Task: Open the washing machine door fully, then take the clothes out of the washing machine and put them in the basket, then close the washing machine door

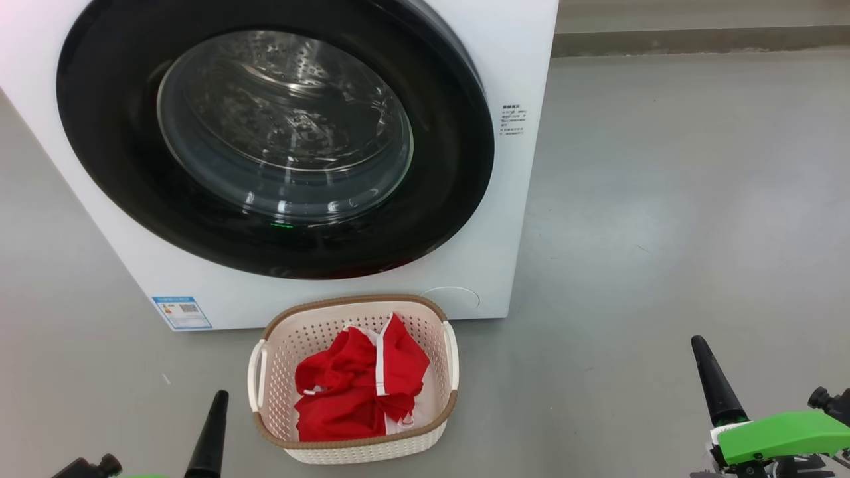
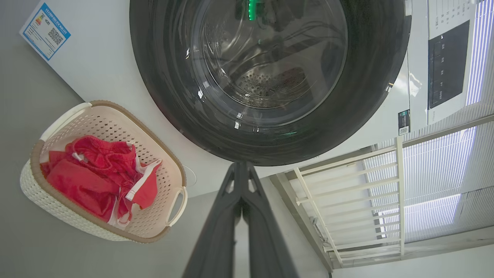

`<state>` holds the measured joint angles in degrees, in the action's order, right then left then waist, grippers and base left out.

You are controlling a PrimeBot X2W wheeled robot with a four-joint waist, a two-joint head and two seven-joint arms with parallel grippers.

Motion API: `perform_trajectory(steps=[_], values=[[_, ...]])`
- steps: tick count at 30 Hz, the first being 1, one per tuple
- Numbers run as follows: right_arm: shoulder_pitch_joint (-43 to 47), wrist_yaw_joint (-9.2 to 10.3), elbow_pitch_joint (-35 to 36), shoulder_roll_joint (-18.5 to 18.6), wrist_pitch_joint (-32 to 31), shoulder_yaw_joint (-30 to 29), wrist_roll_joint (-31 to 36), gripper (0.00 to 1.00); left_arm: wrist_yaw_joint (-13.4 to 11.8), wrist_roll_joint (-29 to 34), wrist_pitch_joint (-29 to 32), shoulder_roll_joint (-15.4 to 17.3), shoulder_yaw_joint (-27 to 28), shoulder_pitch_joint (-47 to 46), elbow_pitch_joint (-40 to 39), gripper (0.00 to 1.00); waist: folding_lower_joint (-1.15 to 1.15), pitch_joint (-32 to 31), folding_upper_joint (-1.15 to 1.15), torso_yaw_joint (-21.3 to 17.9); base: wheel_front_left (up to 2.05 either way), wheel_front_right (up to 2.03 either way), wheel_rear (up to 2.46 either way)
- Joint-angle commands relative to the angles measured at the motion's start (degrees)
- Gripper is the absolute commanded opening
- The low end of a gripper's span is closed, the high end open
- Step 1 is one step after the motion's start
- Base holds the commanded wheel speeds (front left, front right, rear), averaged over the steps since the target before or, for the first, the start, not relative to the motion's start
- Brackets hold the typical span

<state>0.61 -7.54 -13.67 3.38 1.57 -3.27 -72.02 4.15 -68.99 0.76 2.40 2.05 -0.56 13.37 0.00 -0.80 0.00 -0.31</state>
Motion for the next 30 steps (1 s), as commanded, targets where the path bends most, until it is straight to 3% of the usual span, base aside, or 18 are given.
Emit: perform_trajectory(steps=[1, 30], values=[[-3.5, 0.0, 1.3, 1.1, -0.3, 0.4, -1.3, 0.0, 0.9, -1.3, 0.4, 0.4, 1.8, -3.0, -1.1, 0.0, 0.0, 0.0, 0.0, 0.0, 0.0, 0.0, 0.0], [-6.8, 0.05, -0.4, 2.0, -4.9, 0.2, -21.3, 0.0, 2.7, -21.4, 5.4, 0.5, 4.4, -5.8, 0.4, 0.0, 0.0, 0.7, 0.0, 0.3, 0.0, 0.0, 0.0]])
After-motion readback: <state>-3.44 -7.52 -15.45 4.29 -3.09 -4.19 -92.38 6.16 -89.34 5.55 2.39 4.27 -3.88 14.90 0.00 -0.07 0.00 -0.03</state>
